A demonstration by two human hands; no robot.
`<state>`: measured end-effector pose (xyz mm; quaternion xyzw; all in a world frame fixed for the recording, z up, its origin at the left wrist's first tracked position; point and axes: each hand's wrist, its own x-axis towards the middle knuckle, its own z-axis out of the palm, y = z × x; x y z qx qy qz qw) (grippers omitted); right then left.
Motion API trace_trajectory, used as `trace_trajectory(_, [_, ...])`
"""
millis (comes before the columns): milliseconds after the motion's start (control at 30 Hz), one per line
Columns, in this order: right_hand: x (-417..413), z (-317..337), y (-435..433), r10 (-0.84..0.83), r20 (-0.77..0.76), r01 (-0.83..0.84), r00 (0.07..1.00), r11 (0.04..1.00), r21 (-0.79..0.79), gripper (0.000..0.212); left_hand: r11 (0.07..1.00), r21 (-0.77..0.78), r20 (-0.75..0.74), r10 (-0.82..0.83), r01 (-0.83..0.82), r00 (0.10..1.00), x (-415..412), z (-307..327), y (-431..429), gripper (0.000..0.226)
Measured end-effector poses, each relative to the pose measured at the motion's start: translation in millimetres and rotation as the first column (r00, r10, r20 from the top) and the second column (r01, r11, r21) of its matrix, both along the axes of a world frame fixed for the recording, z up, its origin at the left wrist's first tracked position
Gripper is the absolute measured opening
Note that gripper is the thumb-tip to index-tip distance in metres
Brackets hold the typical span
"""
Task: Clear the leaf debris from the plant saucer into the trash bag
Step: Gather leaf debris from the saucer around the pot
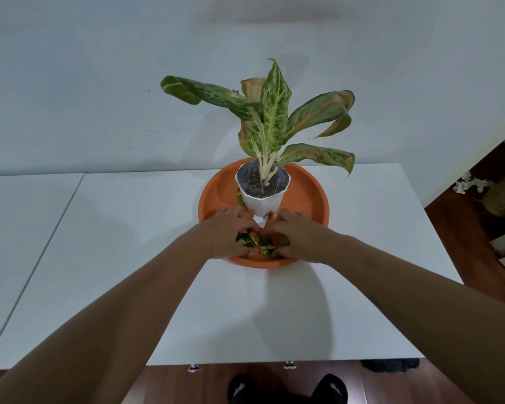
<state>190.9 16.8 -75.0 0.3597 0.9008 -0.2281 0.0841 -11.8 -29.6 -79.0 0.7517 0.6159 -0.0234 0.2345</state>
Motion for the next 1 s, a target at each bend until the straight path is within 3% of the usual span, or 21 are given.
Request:
trace_trajectory(133, [1.3,-4.6,4.1,-0.004,0.005,0.004,1.0,1.0,-0.03,0.025,0.997,0.069,0.083,-0.037,0.031,0.996,-3.6,8.9,-0.4,0.022])
trace_trajectory(233, [-2.0,-1.7,4.7,-0.054,-0.072,0.05,0.996,0.997,-0.054,0.05,0.996,0.087,0.031,-0.034,0.031,0.999,-11.4,13.4,1.1,0.036])
trace_trajectory(300, [-10.2,-2.1,0.7,-0.027,-0.077,0.024,0.997,0.999,-0.031,0.056,0.998,0.043,0.002,-0.044,0.044,0.999,-13.5,15.0,2.6,0.047])
trace_trajectory(500, [-15.0,-9.2,-0.9,0.016,-0.053,-0.018,0.998,0.999,-0.044,0.019,0.999,-0.011,0.056,-0.032,0.033,0.998,-5.1,11.8,5.3,0.033])
trace_trajectory(600, [-8.7,-4.7,2.4,-0.014,-0.06,0.012,0.998,0.999,-0.035,0.034,0.999,0.029,0.065,-0.035,0.033,0.997,-8.5,8.8,5.6,0.031])
trace_trajectory(700, [-10.4,0.5,-2.4,-0.014,0.043,0.015,0.999,1.0,-0.008,0.045,0.998,0.041,0.036,-0.056,0.054,0.998,-13.0,8.0,7.3,0.037])
trace_trajectory(900, [-20.1,0.9,-9.6,0.006,-0.014,-0.006,1.0,1.0,-0.023,0.021,0.997,0.055,0.108,0.044,-0.05,0.993,-11.1,-3.4,8.2,0.018])
trace_trajectory(1000, [-18.5,-4.1,-4.7,-0.136,-0.042,0.136,0.99,0.991,-0.012,0.019,0.983,0.083,0.227,0.139,-0.162,0.964,-7.0,-4.4,7.0,0.019])
